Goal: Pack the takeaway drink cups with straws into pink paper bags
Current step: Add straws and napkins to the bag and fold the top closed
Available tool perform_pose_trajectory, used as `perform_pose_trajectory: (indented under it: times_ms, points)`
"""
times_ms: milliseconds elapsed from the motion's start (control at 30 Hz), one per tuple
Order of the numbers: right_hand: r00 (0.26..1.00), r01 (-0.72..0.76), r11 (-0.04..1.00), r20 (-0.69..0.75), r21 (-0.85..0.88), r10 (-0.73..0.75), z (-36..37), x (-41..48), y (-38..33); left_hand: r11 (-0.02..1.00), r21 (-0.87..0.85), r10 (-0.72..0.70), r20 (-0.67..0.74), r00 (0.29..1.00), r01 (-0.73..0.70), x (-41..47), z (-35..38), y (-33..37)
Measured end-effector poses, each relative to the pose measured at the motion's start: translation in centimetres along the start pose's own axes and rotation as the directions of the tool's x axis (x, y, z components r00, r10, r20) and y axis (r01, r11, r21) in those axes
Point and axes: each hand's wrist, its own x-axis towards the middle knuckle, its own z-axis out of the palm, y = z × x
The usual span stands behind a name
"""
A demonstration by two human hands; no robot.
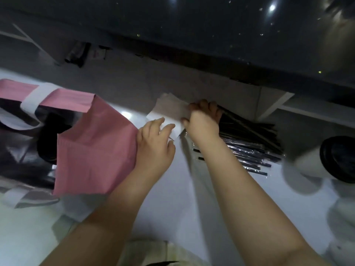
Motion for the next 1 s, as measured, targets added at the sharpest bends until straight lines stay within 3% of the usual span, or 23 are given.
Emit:
perform_pose_trajectory:
  times_ms: [67,333,433,567,700,1000]
  points:
    - [1.0,-0.03,0.999,0.004,-0.02,0.03,0.5,0.3,-0.2,1.0,-0.023,-0.001,0.006,1.0,0.001,-0.1,0.3,0.1]
    - [0.984,0.021,0.978,-0.175,0.209,0.016,1.3,0.3,-0.4,0.998,-0.049,-0.035,-0.006,0.999,0.035,0.3,0.3,0.5]
    - [0.988,-0.032,0.924,-0.128,0.38,0.087,1.2,0.6,-0.8,0.997,-0.055,-0.048,-0.019,0.999,0.047,0.9,0.0,0.6]
    - [0.996,-0.049,0.914,-0.054,0.402,0.077,0.4,0.9,-1.1,0.996,-0.085,-0.036,-0.052,0.998,0.032,1.2,-0.6,0.9]
    - [0.998,-0.019,0.743,-0.034,0.669,0.055,-1.9,-0.5,-0.5,0.996,-0.094,-0.017,-0.067,0.998,0.01,0.8,-1.7,1.6]
    - [0.932,0.16,0.433,-0.28,0.887,0.229,-9.0,-9.4,2.0,0.983,-0.148,0.087,-0.127,0.988,-0.105,-1.8,-6.4,4.6]
